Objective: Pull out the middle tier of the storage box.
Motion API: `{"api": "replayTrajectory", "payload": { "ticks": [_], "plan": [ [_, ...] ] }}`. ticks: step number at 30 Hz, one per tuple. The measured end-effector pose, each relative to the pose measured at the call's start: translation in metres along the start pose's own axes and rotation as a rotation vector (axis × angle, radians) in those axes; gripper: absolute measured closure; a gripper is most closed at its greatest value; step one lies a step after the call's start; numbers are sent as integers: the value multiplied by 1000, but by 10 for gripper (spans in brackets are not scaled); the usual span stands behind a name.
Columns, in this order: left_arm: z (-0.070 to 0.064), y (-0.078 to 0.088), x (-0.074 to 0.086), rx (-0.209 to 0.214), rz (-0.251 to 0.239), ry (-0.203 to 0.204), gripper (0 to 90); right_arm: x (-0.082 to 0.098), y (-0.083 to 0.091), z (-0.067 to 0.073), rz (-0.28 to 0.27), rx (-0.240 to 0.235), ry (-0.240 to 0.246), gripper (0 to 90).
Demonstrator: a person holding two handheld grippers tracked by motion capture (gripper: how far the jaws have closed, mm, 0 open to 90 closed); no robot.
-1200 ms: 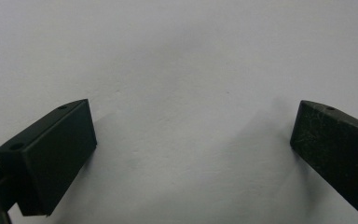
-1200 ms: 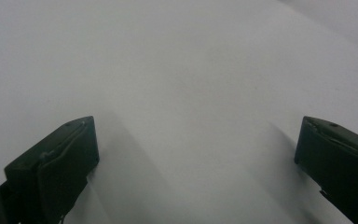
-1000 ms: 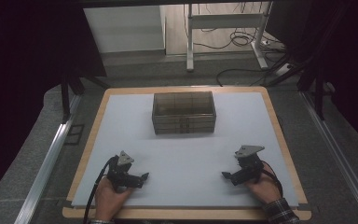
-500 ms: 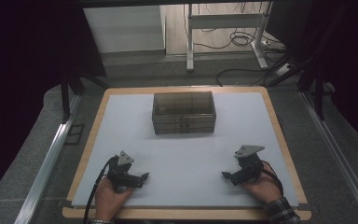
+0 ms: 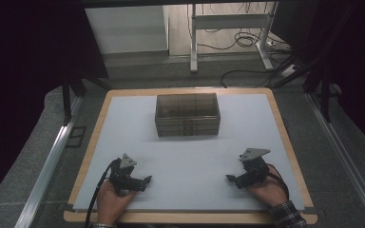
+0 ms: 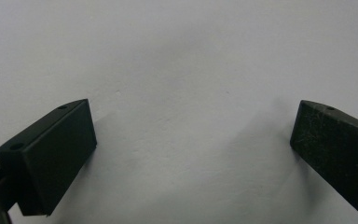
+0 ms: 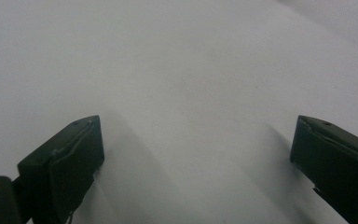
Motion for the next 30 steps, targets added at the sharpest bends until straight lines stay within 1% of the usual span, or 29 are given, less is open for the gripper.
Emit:
{"api": "replayTrajectory", "payload": {
  "ticks": [9, 13, 20, 30],
  "plan": [
    [0, 0, 0, 0, 0, -1, 0, -4, 3, 3, 3, 5, 28, 75],
    [0, 0, 0, 0, 0, -1, 0, -9, 6, 5, -1, 2, 32, 85],
    [0, 0, 0, 0, 2, -2, 0, -17, 9, 6, 5, 8, 56, 116],
    [0, 0, 0, 0, 2, -2, 0, -24, 8, 8, 12, 23, 85, 130]
  ]
}}
Point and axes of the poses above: each handheld gripper's, and its own axes: y roughly backward along the jaws, x roughly out of its underside, z roughly to its left, the point moved 7 cm from there along -y, roughly forward along the jaws, and after that the axes turned 8 degrees about -z, right-handed, at the moved point
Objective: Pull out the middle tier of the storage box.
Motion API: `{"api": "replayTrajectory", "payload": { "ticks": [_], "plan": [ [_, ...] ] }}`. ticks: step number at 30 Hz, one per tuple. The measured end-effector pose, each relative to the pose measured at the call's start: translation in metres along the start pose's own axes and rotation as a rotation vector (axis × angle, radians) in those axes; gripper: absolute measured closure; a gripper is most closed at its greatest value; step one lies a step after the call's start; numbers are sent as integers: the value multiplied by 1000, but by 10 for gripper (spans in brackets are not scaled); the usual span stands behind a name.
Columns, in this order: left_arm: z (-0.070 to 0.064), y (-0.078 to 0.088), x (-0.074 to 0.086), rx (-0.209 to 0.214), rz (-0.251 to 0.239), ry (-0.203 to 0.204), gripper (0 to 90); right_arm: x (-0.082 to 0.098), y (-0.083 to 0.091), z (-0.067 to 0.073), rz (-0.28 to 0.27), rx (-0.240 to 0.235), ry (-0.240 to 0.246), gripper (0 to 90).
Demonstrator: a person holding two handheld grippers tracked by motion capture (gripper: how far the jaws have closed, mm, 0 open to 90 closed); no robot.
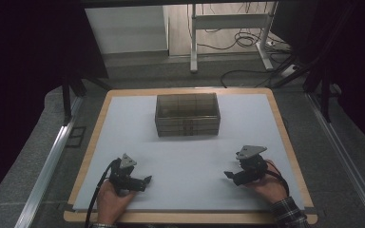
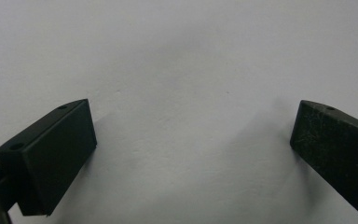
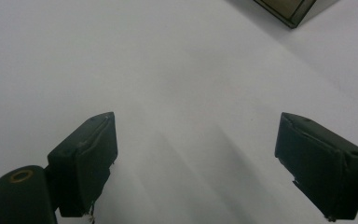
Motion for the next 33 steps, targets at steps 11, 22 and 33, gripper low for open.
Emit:
{"api": "replayTrajectory", "payload": {
  "ticks": [11, 22, 33],
  "plan": [
    [0, 0, 0, 0, 0, -3, 0, -9, -3, 2, 21, 22, 67, 164],
    [0, 0, 0, 1, 0, -3, 0, -19, -9, 5, 19, 35, 121, 214],
    [0, 0, 0, 2, 3, -7, 0, -28, -14, 11, 19, 56, 193, 291]
  ]
}}
Point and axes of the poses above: each handheld gripper's, and its own axes: y roughly backward along the jaws, x roughly out of its underside, z roughly to its left, the point moved 7 cm from there along -y, roughly forward along the jaws, and after that the axes turned 8 degrees about -z, right-handed, at the moved point
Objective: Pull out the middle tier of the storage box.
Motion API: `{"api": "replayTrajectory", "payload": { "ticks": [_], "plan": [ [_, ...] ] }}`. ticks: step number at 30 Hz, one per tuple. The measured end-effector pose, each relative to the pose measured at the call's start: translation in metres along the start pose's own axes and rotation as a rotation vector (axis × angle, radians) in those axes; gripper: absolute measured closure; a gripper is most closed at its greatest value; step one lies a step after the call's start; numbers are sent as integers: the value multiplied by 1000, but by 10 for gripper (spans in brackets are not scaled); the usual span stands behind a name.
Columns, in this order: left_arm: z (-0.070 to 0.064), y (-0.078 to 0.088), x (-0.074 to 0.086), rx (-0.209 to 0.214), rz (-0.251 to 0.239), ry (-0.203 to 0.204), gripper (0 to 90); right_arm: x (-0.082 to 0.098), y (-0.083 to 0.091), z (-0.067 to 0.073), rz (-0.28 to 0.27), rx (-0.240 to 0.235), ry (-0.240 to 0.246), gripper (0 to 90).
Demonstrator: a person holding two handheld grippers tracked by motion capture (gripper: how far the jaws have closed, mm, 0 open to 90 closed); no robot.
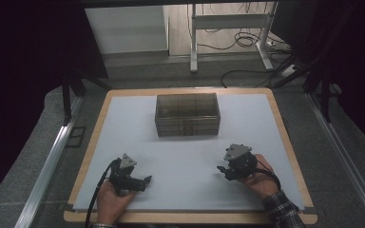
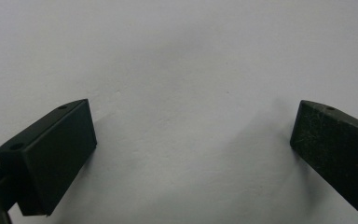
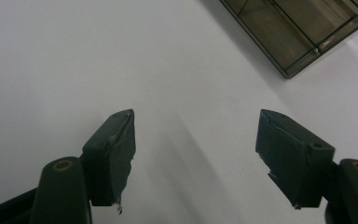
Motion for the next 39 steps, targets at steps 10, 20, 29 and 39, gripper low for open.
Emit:
{"api": "replayTrajectory", "payload": {
  "ticks": [10, 20, 29, 39],
  "plan": [
    [0, 0, 0, -1, 0, 3, 0, -11, -5, 1, -1, 53, 97, 368],
    [0, 0, 0, 0, 0, 0, 0, -21, -12, 3, 21, 65, 168, 411],
    [0, 0, 0, -1, 0, 0, 0, -26, -22, 5, 51, 65, 200, 423],
    [0, 0, 0, -1, 0, 0, 0, -35, -29, 4, 41, 114, 255, 372]
  ]
}}
Point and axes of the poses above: each handheld gripper's, and its own axes: y roughly backward along the jaws, x roughly out of its underside, z roughly to its left, the point moved 7 cm from there along -y, roughly forward along the jaws, and after that the axes turned 8 degrees about -z, right-handed, at the moved point
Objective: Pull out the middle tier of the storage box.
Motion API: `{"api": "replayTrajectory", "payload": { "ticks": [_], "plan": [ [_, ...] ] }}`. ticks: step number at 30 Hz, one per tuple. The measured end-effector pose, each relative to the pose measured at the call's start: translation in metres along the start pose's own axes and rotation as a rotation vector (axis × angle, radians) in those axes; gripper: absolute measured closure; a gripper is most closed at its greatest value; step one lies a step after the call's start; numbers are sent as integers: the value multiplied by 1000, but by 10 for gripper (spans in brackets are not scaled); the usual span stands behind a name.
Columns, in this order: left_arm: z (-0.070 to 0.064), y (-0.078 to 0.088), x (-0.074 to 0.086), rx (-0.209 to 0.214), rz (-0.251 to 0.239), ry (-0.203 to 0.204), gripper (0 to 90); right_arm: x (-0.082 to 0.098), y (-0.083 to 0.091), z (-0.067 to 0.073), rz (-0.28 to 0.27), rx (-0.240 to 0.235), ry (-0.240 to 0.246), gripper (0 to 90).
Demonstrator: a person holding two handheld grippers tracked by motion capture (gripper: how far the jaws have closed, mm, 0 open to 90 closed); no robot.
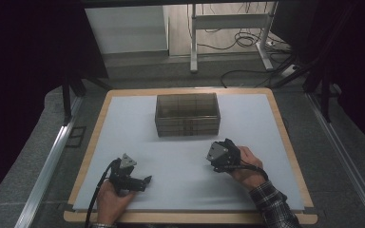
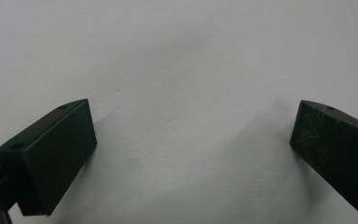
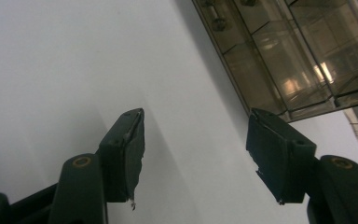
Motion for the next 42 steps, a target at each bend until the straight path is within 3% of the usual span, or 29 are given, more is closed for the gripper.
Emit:
{"api": "replayTrajectory", "payload": {
  "ticks": [1, 5, 19, 27, 42],
  "plan": [
    [0, 0, 0, 0, 0, 0, 0, 0, 0, 0, 0, 0, 0, 372],
    [0, 0, 0, 1, 0, 0, 0, -4, -3, 2, -10, 50, 75, 372],
    [0, 0, 0, 1, 0, 0, 0, -14, -14, -1, -3, 109, 150, 411],
    [0, 0, 0, 1, 0, 0, 0, -19, -21, 0, 17, 151, 230, 411],
    [0, 0, 0, 1, 1, -1, 0, -30, -33, 1, 28, 191, 334, 411]
  ]
}}
Point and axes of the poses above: each handheld gripper's, and its own axes: y roughly backward along the jaws, x roughly out of its underside, z roughly to its left, the point moved 7 cm from there along -y, roughly forward along the jaws, and after that the axes turned 8 degrees about -z, right-handed, at the moved point
